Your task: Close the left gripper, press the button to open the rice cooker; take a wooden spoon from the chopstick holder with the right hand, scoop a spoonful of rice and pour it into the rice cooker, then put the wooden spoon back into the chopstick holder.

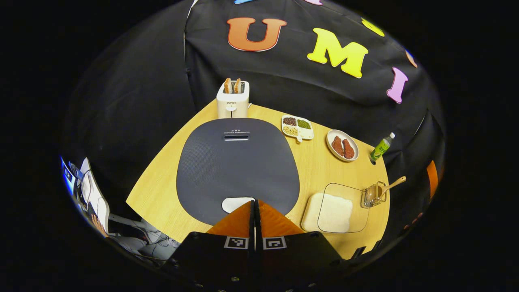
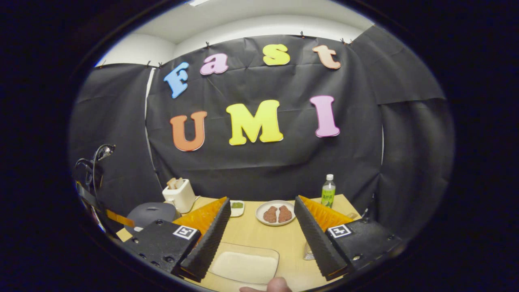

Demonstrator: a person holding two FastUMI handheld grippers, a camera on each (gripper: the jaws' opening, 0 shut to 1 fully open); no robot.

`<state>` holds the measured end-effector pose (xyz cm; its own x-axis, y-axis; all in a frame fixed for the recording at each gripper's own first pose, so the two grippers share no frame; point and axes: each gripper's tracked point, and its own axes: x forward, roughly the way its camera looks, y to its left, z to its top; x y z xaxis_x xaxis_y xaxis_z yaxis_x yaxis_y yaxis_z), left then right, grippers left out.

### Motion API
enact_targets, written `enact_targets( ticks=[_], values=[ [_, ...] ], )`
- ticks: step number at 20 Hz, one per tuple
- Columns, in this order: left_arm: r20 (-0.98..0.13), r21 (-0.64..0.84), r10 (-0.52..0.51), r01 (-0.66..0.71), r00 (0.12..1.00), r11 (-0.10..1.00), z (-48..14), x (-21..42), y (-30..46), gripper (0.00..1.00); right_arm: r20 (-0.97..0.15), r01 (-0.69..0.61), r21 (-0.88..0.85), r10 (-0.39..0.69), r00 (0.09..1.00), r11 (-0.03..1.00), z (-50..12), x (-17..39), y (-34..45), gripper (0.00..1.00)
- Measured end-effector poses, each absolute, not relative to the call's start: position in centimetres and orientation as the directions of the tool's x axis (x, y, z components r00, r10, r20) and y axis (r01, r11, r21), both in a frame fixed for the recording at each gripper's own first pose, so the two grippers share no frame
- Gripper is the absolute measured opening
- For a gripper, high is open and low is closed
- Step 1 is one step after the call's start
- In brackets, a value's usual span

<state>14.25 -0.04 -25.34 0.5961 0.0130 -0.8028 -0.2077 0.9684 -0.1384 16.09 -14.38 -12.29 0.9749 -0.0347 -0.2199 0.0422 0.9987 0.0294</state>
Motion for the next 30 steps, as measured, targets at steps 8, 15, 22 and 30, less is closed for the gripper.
enact_targets(
  ticks=[8,15,22,30],
  values=[
    [-0.832,-0.163,0.010,-0.261,0.555,0.952,-28.1,15.5,1.7,0.00,-0.234,0.158,0.021,-0.148,0.961,0.987,-12.4,15.3,-18.6,1.00],
    [-0.839,-0.205,-0.016,-0.288,0.544,0.936,-29.0,14.7,1.3,0.00,-0.247,0.190,0.032,-0.177,0.953,0.981,-13.0,14.7,-18.9,1.00],
    [-0.813,-0.187,0.009,-0.276,0.582,0.943,-28.0,15.1,1.7,0.00,-0.230,0.206,0.011,-0.198,0.953,0.978,-11.8,13.5,-19.9,0.99],
    [-0.644,-0.197,0.084,-0.271,0.760,0.942,-20.2,17.5,3.0,0.00,-0.211,0.240,-0.010,-0.236,0.949,0.971,-10.4,12.0,-22.2,1.00]
  ],
)
